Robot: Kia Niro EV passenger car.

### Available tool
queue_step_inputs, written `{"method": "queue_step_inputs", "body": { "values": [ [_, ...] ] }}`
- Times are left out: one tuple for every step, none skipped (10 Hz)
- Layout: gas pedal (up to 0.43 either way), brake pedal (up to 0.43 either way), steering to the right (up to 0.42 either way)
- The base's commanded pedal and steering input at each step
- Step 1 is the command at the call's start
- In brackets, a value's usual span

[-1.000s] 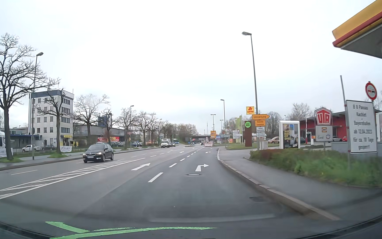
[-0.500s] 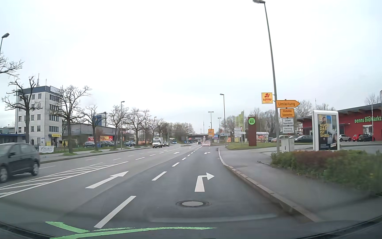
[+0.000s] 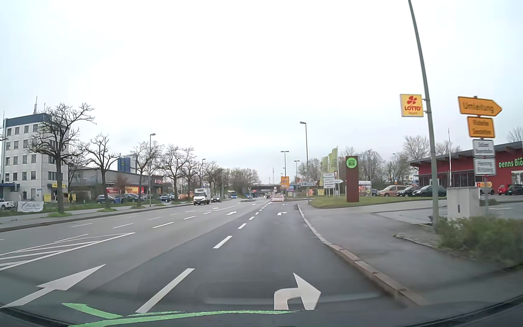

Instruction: Follow the waypoints while adhering to traffic rules and regulations

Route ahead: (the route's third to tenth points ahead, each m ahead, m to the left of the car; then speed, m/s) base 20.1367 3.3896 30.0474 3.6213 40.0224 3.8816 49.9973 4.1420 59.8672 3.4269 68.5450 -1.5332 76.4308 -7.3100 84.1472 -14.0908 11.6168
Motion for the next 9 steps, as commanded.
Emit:
{"method": "queue_step_inputs", "body": {
  "values": [
    [0.067,0.0,0.012],
    [0.067,0.0,0.012],
    [0.067,0.0,0.012],
    [0.067,0.0,0.012],
    [0.067,0.0,0.012],
    [0.067,0.0,0.012],
    [0.067,0.0,0.012],
    [0.067,0.0,0.012],
    [0.067,0.0,0.012]
  ]
}}
